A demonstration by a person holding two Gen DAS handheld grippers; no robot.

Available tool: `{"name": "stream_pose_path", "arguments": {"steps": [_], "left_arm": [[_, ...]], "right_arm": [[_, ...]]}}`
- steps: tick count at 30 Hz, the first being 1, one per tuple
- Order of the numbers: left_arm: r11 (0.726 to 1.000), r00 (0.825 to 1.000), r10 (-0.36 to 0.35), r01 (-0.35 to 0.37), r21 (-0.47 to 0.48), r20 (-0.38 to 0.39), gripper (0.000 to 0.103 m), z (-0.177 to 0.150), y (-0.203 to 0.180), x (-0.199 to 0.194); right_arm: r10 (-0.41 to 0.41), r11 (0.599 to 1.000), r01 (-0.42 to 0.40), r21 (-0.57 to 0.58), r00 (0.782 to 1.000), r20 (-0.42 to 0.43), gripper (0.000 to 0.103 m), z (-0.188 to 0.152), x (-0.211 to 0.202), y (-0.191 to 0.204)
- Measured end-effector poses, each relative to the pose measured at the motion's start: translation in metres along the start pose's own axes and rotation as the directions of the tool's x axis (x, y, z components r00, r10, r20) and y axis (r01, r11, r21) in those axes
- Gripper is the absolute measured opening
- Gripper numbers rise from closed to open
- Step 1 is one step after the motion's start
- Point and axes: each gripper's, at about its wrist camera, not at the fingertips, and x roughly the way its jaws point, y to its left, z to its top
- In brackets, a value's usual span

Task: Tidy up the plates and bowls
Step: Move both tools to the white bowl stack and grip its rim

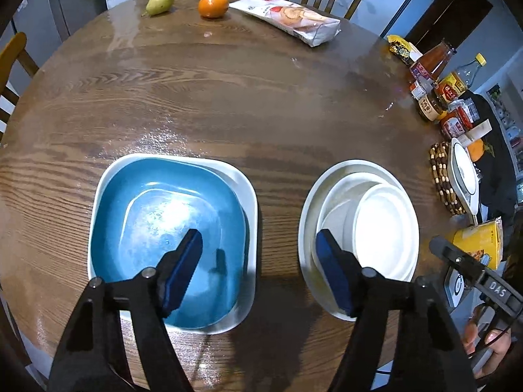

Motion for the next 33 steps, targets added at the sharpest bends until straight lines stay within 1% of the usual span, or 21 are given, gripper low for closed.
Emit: {"name": "stream_pose_path", "arguments": {"steps": [1, 3, 5, 9, 14, 20, 25, 27, 29, 31, 33], "left_arm": [[1.0, 1.0, 0.0, 0.0, 0.0, 0.0, 0.069, 0.001, -0.001, 0.0], [1.0, 1.0, -0.001, 0.001, 0.007, -0.001, 0.069, 0.002, -0.003, 0.001], [1.0, 1.0, -0.004, 0.004, -0.001, -0.008, 0.069, 0.003, -0.001, 0.003], [1.0, 1.0, -0.001, 0.0, -0.01, -0.03, 0.069, 0.005, 0.001, 0.009], [1.0, 0.999, 0.007, -0.008, -0.004, -0.053, 0.069, 0.004, -0.001, 0.014], [0.999, 0.998, 0.027, -0.026, 0.018, -0.063, 0.069, 0.006, -0.006, 0.019], [0.995, 0.996, 0.071, -0.067, 0.077, -0.051, 0.062, 0.006, -0.016, 0.022], [0.994, 0.996, 0.072, -0.066, 0.092, -0.059, 0.054, 0.005, -0.018, 0.026], [0.992, 0.996, 0.076, -0.07, 0.103, -0.055, 0.052, 0.006, -0.02, 0.027], [0.991, 0.996, 0.075, -0.068, 0.115, -0.055, 0.046, 0.007, -0.023, 0.027], [0.99, 0.996, 0.07, -0.062, 0.126, -0.057, 0.036, 0.007, -0.027, 0.028]], "right_arm": [[0.008, 1.0, -0.008, 0.0, 1.0, -0.008, 0.041, 0.0, 0.002, 0.0], [0.027, 1.0, -0.027, 0.007, 0.999, -0.033, 0.039, 0.0, 0.01, -0.002], [0.038, 0.999, -0.038, 0.013, 0.999, -0.038, 0.036, -0.001, 0.013, -0.001], [0.054, 0.998, -0.054, 0.014, 0.997, -0.047, 0.035, 0.0, 0.017, -0.001], [0.028, 1.0, -0.028, -0.003, 0.998, -0.051, 0.035, 0.002, 0.019, 0.004], [0.021, 1.0, -0.021, -0.009, 0.998, -0.056, 0.034, 0.004, 0.023, 0.006], [0.014, 1.0, -0.015, -0.018, 0.998, -0.057, 0.034, 0.004, 0.025, 0.007], [0.006, 1.0, -0.008, -0.03, 0.998, -0.059, 0.03, 0.003, 0.028, 0.009], [0.01, 0.999, -0.013, -0.037, 0.998, -0.065, 0.026, 0.004, 0.029, 0.011], [0.005, 0.999, -0.008, -0.046, 0.998, -0.068, 0.023, 0.004, 0.03, 0.014], [0.006, 0.999, -0.01, -0.048, 0.998, -0.07, 0.022, 0.004, 0.031, 0.015]]}}
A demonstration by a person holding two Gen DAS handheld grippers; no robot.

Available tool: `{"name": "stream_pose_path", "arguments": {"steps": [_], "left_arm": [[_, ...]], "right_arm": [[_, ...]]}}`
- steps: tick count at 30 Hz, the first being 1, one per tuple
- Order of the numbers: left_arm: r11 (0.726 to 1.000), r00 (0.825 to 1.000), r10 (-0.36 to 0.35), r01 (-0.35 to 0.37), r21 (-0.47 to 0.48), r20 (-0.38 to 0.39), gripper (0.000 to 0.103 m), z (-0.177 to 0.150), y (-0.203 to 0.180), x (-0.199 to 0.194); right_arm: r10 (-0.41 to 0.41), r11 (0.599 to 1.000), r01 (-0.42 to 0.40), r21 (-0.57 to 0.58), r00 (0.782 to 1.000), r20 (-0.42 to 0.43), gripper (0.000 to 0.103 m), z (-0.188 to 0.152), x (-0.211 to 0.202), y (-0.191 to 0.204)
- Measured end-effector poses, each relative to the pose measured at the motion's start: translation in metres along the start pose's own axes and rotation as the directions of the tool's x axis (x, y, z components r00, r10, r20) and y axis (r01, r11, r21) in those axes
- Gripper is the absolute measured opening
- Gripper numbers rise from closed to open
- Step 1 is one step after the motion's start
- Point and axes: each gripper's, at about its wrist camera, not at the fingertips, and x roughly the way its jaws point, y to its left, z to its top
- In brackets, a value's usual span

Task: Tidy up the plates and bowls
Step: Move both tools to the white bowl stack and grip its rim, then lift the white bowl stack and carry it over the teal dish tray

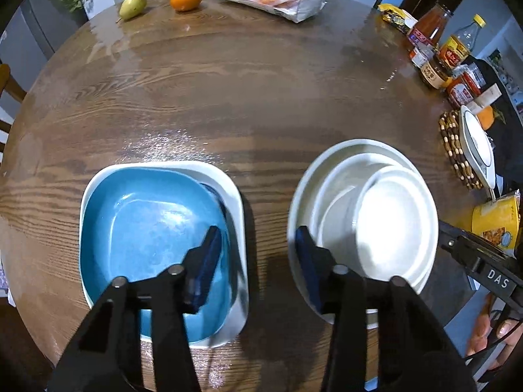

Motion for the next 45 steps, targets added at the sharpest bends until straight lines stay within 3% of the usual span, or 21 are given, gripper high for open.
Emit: {"name": "stream_pose_path", "arguments": {"steps": [5, 10, 13, 17, 33, 45], "left_arm": [[0.999, 0.999, -0.042, 0.042, 0.013, -0.019, 0.015, 0.002, -0.006, 0.0], [0.999, 0.999, -0.032, 0.032, 0.029, -0.021, 0.011, 0.004, -0.012, 0.001], [0.998, 0.999, -0.042, 0.043, 0.042, -0.021, 0.001, 0.004, -0.016, 0.002], [0.999, 1.0, -0.022, 0.022, 0.047, -0.001, 0.002, 0.002, -0.018, 0.001], [0.995, 0.995, 0.041, -0.049, 0.084, 0.092, 0.003, -0.008, -0.025, -0.001], [0.995, 0.995, 0.048, -0.056, 0.088, 0.091, 0.003, -0.006, -0.026, 0.001]], "right_arm": [[0.009, 1.0, -0.009, 0.007, 1.0, -0.001, 0.019, 0.0, 0.001, -0.001], [0.017, 1.0, -0.017, 0.013, 1.0, -0.001, 0.019, 0.0, 0.0, -0.002], [0.018, 1.0, -0.018, 0.012, 1.0, 0.002, 0.017, 0.0, 0.0, 0.0], [0.029, 1.0, -0.029, 0.003, 1.0, 0.004, 0.011, -0.001, 0.0, 0.002], [0.014, 1.0, -0.014, 0.006, 0.999, 0.038, 0.011, -0.005, 0.0, 0.004], [-0.002, 1.0, 0.002, 0.004, 1.0, 0.028, 0.011, -0.003, 0.0, 0.007]]}}
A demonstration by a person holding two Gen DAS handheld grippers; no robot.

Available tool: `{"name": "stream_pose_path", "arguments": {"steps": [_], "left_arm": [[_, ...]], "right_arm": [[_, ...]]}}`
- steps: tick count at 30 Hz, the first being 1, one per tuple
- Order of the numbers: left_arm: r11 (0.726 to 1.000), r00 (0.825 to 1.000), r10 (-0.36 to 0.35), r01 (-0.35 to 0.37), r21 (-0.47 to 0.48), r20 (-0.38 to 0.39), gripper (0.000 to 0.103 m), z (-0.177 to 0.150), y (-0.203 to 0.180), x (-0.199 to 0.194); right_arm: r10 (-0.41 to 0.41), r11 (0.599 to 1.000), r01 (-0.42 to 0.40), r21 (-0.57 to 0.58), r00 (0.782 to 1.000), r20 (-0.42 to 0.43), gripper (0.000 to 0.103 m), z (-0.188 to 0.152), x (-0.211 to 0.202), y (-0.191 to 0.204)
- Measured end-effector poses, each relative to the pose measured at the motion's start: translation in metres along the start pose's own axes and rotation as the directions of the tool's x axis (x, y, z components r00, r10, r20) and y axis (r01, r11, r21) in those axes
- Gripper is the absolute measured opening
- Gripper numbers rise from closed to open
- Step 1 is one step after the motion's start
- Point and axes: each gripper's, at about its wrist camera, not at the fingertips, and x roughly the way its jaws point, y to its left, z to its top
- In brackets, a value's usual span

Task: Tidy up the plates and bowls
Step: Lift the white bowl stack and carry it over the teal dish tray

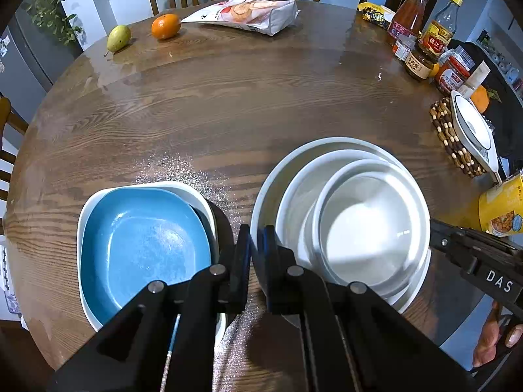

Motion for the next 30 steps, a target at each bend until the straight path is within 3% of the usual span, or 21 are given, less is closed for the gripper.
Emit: {"name": "stream_pose_path", "arguments": {"steps": [30], "left_arm": [[1.0, 0.999, 0.013, -0.014, 0.023, 0.04, 0.003, 0.0038, -0.0061, -0.0056]], "right_arm": [[-0.022, 1.0, 0.021, 0.017, 1.0, 0.021, 0.011, -0.0035, -0.0078, 0.0015]]}}
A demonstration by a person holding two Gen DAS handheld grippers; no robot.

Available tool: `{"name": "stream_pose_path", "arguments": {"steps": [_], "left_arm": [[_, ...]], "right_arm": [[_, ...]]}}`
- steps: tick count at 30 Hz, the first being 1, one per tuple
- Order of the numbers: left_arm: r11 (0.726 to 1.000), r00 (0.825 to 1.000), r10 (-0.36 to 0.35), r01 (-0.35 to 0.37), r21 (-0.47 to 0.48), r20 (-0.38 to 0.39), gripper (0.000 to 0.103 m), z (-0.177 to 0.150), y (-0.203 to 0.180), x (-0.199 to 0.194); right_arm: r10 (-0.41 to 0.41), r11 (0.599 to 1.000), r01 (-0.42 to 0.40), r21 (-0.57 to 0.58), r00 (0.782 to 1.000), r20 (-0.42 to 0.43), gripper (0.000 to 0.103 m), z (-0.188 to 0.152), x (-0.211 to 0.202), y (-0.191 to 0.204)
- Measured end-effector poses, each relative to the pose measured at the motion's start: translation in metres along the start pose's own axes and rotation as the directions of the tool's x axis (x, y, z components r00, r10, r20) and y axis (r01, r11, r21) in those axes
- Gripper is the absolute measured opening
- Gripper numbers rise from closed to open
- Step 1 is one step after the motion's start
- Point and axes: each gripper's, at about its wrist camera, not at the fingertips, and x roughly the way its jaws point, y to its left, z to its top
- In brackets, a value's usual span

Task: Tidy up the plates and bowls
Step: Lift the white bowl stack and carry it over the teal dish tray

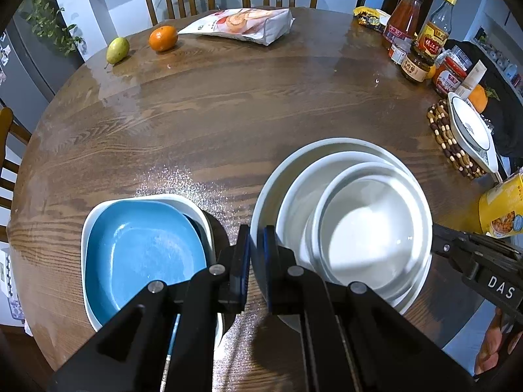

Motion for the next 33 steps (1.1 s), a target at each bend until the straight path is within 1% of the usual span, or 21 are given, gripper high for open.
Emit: {"name": "stream_pose_path", "arguments": {"steps": [8, 20, 26, 33], "left_arm": [[1.0, 1.0, -0.001, 0.0, 0.01, 0.025, 0.003, 0.003, -0.006, -0.007], [1.0, 0.997, 0.014, -0.015, 0.018, 0.078, 0.003, 0.002, -0.02, -0.027], [0.999, 0.994, 0.032, -0.032, 0.002, 0.108, 0.003, -0.003, -0.019, -0.04], [0.997, 0.989, 0.07, -0.065, -0.038, 0.128, 0.003, -0.011, -0.008, -0.056]], "right_arm": [[0.002, 1.0, -0.002, 0.001, 1.0, 0.023, 0.011, -0.001, -0.011, -0.002], [0.014, 1.0, -0.013, -0.015, 0.998, 0.064, 0.011, -0.003, -0.035, -0.006], [0.027, 0.999, -0.024, -0.039, 0.997, 0.079, 0.011, -0.006, -0.044, -0.001], [0.057, 0.995, -0.051, -0.082, 0.996, 0.074, 0.011, -0.005, -0.046, 0.014]]}}
